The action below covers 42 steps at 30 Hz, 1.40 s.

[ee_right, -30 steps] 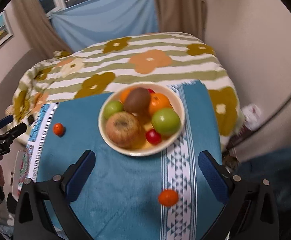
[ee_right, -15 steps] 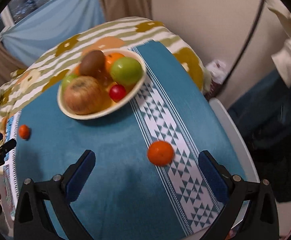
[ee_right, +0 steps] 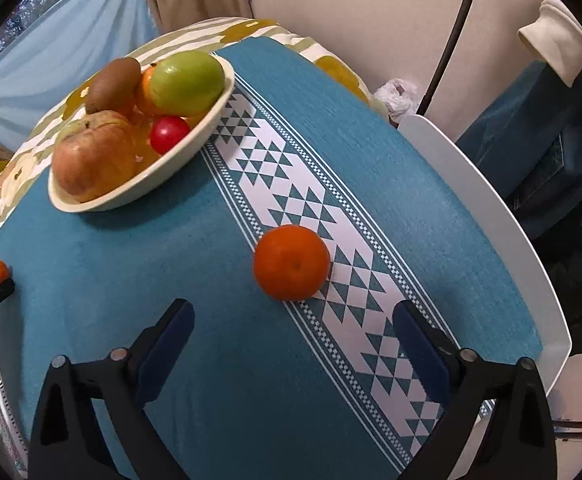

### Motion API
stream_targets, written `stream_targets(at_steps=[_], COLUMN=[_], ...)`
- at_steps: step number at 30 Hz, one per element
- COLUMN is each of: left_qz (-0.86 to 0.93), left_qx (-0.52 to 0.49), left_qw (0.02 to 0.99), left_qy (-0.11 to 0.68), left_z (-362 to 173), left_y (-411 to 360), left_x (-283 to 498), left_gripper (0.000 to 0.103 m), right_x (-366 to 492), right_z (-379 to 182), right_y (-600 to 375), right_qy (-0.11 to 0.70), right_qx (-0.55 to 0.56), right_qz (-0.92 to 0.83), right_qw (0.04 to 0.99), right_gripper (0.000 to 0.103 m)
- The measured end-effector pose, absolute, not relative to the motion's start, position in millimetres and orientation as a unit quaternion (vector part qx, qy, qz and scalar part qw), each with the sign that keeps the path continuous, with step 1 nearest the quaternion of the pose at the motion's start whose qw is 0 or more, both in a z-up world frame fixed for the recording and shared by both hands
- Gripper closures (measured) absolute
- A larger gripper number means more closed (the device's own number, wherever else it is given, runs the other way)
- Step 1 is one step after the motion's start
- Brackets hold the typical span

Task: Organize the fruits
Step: 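Move the left tool to a tangerine while the right tool approaches another tangerine, then grasp a tangerine with the left tool while the right tool grasps another tangerine, then carry both tangerines over the cream bowl with both tools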

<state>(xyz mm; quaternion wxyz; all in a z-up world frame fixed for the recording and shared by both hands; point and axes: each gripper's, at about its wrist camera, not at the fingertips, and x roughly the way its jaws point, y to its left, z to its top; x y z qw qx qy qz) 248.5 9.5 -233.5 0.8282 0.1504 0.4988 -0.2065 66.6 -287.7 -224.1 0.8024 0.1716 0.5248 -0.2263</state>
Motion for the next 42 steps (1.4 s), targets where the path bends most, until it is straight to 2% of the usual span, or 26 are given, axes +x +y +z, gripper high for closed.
stream_targets(at_steps=[2,7,15,17,18,23,32,42], left_qz=[-0.213,-0.217,-0.217,-0.214,-0.212,-0.208,-0.207,-0.205], left_qx=[0.148,0.152,0.156,0.159,0.161,0.166,0.165,0.151], left_qw=[0.828,0.828,0.829,0.831,0.832,0.833,0.836,0.849], left_qy=[0.497,0.494,0.492,0.488,0.486,0.486,0.48,0.463], left_z=[-233,-231,-231,-230,-230,-229,-216,-171], left_y=[6,0,1,1,2,3,-2,-14], left_x=[250,249,244,242,241,242,233,219], left_gripper=[0.038,0.05,0.051,0.054,0.059,0.06,0.061,0.061], right_x=[69,75,74,72,73,76,74,72], right_z=[-228,-226,-225,-223,-223,-221,-217,-179], right_y=[-292,-294,-297,-297,-297,-295,-300,-303], right_qy=[0.526,0.52,0.512,0.509,0.507,0.505,0.501,0.482], right_qx=[0.175,0.159,0.155,0.153,0.152,0.153,0.167,0.156], right_qz=[-0.226,-0.23,-0.237,-0.237,-0.237,-0.219,-0.209,-0.182], right_qw=[0.801,0.807,0.811,0.813,0.814,0.821,0.823,0.843], right_gripper=[0.015,0.026,0.043,0.048,0.05,0.069,0.069,0.069])
